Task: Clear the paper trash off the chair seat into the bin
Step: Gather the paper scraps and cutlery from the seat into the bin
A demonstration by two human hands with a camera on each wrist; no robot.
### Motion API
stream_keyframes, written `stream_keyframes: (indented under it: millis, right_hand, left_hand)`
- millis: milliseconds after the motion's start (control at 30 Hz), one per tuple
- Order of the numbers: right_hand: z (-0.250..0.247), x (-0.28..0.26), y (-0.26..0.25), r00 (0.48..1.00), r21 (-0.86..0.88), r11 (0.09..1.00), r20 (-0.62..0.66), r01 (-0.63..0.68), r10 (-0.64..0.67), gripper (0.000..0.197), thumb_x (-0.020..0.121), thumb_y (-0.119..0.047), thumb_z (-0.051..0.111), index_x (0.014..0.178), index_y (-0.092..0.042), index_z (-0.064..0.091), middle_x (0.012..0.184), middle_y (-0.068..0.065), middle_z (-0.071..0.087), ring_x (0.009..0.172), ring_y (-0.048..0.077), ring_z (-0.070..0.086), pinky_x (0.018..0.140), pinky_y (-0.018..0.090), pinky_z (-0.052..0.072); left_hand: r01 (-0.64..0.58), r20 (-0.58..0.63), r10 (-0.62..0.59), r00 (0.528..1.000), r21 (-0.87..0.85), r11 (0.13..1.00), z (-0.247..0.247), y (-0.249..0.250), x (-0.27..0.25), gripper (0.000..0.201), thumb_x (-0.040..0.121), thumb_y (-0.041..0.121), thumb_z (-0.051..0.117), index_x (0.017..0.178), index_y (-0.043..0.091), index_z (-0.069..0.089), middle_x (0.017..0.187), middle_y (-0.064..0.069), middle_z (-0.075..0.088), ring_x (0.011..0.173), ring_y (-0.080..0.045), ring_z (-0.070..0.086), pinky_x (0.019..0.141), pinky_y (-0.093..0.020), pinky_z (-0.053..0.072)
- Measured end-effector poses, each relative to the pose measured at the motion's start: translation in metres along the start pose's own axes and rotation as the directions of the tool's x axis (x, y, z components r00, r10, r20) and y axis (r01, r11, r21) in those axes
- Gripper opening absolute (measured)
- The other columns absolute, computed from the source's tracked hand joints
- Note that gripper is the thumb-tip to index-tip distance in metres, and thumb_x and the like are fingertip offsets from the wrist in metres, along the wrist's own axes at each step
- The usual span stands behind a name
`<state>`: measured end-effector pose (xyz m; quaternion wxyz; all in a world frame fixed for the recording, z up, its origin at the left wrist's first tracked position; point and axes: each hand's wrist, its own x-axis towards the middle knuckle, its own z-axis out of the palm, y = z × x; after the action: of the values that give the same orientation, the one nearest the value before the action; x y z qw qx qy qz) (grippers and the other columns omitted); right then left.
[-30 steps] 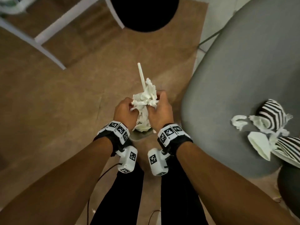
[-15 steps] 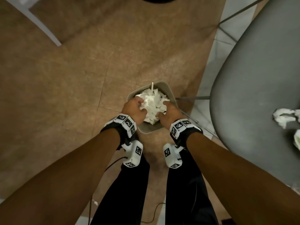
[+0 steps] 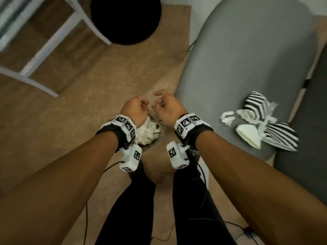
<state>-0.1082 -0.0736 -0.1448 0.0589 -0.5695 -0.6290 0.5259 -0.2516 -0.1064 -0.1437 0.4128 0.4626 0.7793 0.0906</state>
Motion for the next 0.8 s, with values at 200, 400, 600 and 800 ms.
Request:
stream_keyframes:
  millis: [200,400,600,800]
  right_hand:
    - [-0.169,-0.035,0.065,0.966,-0.05,0.994,-0.247,-0.094,0.078,0.03,0.091,-0.019,0.055,0.121,-0.022,0.059,0.093,0.0,0.073,0.091,0.02,0.068,0.086,0.029,0.051]
    - [-0.283,-0.071,0.157,0.877,-0.046,0.946,-0.392,-0.32,0.277,0.027,0.093,-0.018,0.051,0.119,-0.017,0.06,0.103,0.007,0.071,0.095,0.025,0.067,0.083,0.027,0.048]
    - [-0.299,-0.09,0.203,0.857,-0.116,0.87,-0.28,-0.478,0.434,0.054,0.087,-0.039,0.068,0.134,-0.02,0.051,0.134,0.007,0.058,0.12,0.027,0.057,0.094,0.031,0.043]
    - [-0.265,-0.076,0.21,0.849,-0.078,0.863,-0.241,-0.499,0.469,0.072,0.073,-0.038,0.083,0.134,-0.023,0.049,0.133,0.01,0.044,0.113,0.03,0.058,0.097,0.033,0.045]
  left_hand:
    - [-0.314,0.196,0.293,0.936,0.086,0.946,0.079,0.143,-0.01,0.023,0.085,0.011,0.055,0.106,0.019,0.064,0.102,-0.006,0.07,0.096,-0.028,0.066,0.088,-0.036,0.052]
    - [-0.616,0.458,0.499,0.736,0.145,0.775,0.177,0.236,-0.033,0.064,0.073,0.043,0.071,0.13,0.026,0.049,0.127,-0.003,0.05,0.12,-0.027,0.048,0.097,-0.042,0.047]
    - [-0.724,0.638,0.377,0.671,0.457,0.516,0.229,0.238,-0.046,0.077,0.07,0.047,0.075,0.139,0.046,0.039,0.141,0.0,0.028,0.128,-0.032,0.033,0.1,-0.055,0.037]
    - [-0.733,0.602,0.437,0.668,0.428,0.529,0.215,0.219,-0.024,0.037,0.086,0.018,0.061,0.12,0.029,0.052,0.121,-0.003,0.044,0.111,-0.029,0.049,0.093,-0.045,0.046]
